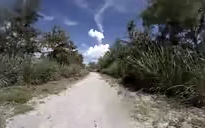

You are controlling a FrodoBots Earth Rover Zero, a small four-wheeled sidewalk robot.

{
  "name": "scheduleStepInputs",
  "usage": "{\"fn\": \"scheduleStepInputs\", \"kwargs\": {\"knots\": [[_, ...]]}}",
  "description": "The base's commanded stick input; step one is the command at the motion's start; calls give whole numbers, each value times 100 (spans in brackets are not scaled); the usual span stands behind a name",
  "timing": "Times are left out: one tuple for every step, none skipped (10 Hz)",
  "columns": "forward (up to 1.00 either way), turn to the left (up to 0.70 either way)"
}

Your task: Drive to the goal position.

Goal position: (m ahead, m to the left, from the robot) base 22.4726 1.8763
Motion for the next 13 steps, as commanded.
{"fn": "scheduleStepInputs", "kwargs": {"knots": [[85,0],[85,0],[85,0],[85,0],[85,0],[85,0],[85,0],[85,0],[85,0],[85,0],[85,4],[85,22],[85,34]]}}
